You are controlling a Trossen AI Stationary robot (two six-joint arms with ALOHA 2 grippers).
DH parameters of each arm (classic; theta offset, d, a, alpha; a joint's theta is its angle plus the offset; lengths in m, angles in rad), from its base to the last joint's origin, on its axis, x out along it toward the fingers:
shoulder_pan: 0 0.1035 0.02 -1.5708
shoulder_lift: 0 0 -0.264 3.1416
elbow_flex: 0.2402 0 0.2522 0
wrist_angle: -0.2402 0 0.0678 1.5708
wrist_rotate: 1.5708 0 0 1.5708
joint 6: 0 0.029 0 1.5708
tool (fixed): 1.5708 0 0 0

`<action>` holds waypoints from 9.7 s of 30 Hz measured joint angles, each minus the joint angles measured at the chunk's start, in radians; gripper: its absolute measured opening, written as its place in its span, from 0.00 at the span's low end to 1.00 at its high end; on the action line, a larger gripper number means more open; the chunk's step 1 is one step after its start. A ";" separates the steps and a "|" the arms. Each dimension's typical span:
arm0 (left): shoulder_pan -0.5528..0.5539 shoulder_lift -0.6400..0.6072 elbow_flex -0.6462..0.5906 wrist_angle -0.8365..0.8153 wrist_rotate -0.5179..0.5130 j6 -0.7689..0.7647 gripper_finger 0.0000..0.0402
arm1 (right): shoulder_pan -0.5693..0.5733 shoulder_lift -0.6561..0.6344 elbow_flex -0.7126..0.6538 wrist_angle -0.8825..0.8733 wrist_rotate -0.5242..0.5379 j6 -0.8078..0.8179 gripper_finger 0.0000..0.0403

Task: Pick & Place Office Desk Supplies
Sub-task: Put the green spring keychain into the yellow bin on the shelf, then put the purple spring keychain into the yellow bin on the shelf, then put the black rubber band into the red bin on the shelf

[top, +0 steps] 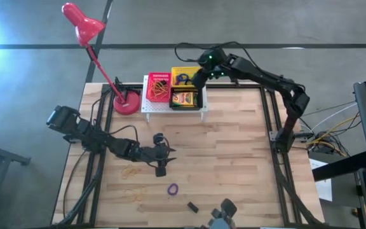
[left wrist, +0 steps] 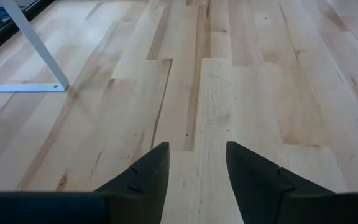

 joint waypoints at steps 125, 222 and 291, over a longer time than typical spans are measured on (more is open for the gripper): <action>-0.120 -0.056 0.173 -0.435 -0.427 0.059 0.52 | 0.816 -0.240 -0.772 0.994 0.401 -0.061 0.06; -0.241 -0.051 0.077 -0.117 -0.150 -0.162 0.44 | 1.159 0.177 -0.731 0.925 0.201 0.096 0.04; -0.002 0.010 0.114 -0.081 0.121 0.323 0.00 | 0.814 0.025 -0.974 1.453 0.072 -0.014 0.44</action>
